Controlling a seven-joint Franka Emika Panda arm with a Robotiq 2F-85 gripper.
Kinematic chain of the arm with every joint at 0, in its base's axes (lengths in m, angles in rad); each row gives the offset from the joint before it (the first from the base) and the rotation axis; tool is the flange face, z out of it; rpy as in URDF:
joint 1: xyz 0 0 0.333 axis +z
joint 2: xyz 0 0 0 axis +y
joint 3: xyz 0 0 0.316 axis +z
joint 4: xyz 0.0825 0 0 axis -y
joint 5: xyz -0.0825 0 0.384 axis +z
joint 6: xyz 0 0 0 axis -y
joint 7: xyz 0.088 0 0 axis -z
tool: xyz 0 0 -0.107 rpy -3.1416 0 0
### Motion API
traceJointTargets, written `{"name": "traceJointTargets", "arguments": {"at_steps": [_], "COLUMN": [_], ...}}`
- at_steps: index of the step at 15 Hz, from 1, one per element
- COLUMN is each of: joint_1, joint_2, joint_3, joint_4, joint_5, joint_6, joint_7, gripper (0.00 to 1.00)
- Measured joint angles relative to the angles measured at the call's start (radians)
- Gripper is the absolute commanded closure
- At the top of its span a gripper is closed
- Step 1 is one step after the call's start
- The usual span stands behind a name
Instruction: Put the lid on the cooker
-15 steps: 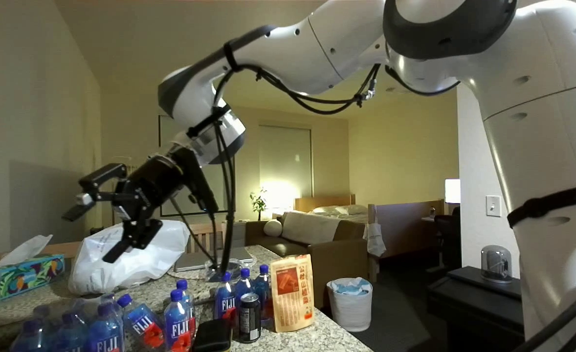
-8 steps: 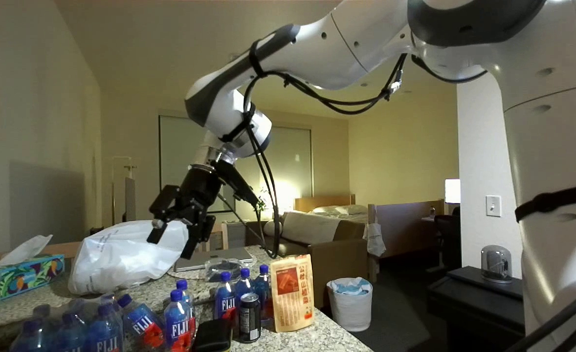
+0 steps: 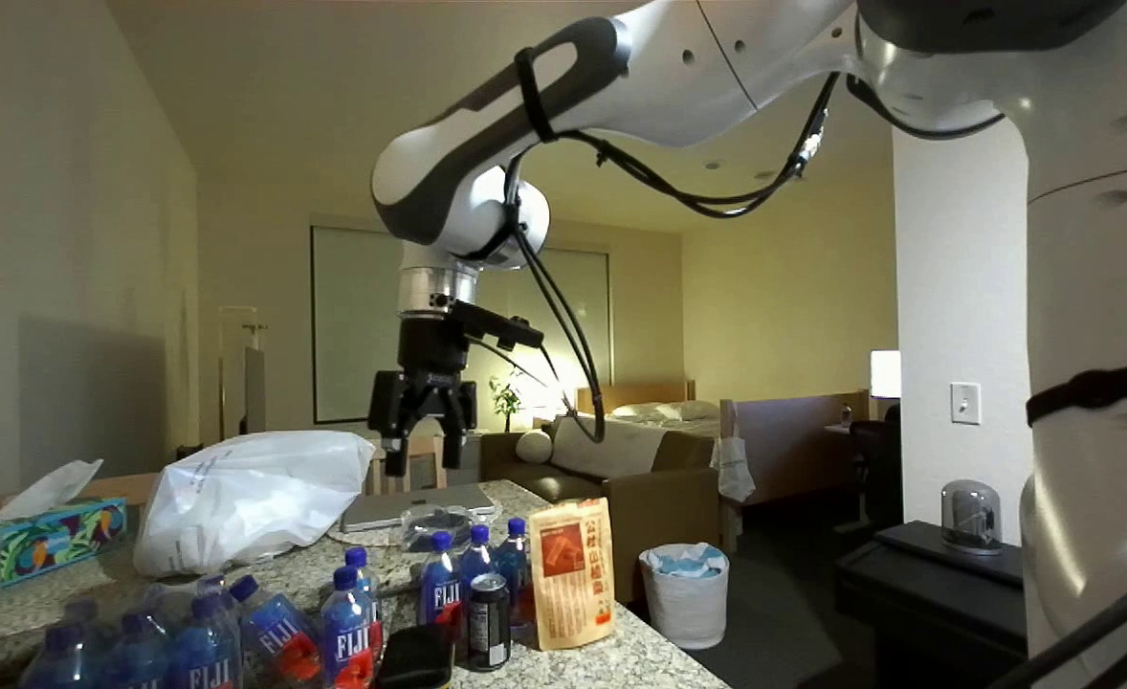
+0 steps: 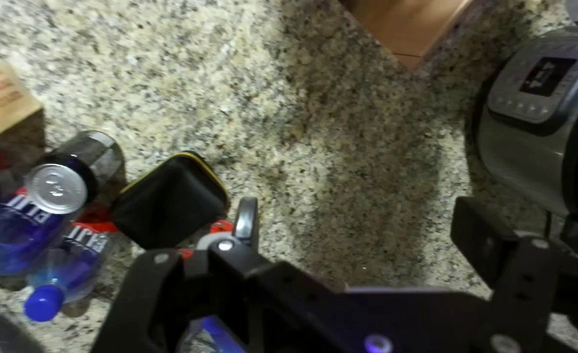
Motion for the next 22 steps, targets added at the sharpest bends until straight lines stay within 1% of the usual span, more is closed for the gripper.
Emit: {"name": "traceJointTargets", "arguments": {"at_steps": [2, 4, 22], "joint_1": [0.0, 0.0, 0.0], "joint_2": [-0.003, -0.002, 0.002], "joint_3": [0.003, 0.006, 0.007], "joint_4": [0.0, 0.0, 0.002], "joint_5": [-0.102, -0.162, -0.164], "joint_6": [-0.011, -0.034, -0.035], "joint_7": [0.071, 0.12, 0.122], "gripper": [0.0, 0.0, 0.0]}}
